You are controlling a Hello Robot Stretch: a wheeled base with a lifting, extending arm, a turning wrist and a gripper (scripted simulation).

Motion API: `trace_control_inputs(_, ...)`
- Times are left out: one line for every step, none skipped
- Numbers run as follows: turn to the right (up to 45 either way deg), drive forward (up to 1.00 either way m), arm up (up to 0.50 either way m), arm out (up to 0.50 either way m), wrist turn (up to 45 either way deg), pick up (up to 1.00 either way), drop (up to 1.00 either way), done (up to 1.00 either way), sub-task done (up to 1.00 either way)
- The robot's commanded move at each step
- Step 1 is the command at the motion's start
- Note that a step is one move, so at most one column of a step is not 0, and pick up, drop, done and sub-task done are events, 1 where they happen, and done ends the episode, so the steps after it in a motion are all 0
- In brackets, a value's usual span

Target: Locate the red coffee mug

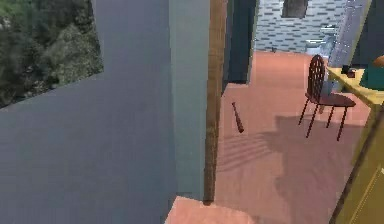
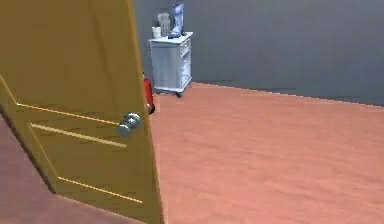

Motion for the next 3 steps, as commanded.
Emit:
trace_control_inputs(27.0, 0.0, 0.0, 0.0, 0.0, 0.0, 0.0, 0.0, 0.0)
trace_control_inputs(0.0, 1.0, 0.0, 0.0, 0.0, 0.0, 0.0, 0.0, 0.0)
trace_control_inputs(3.0, 0.0, 0.0, 0.0, 0.0, 0.0, 0.0, 0.0, 0.0)
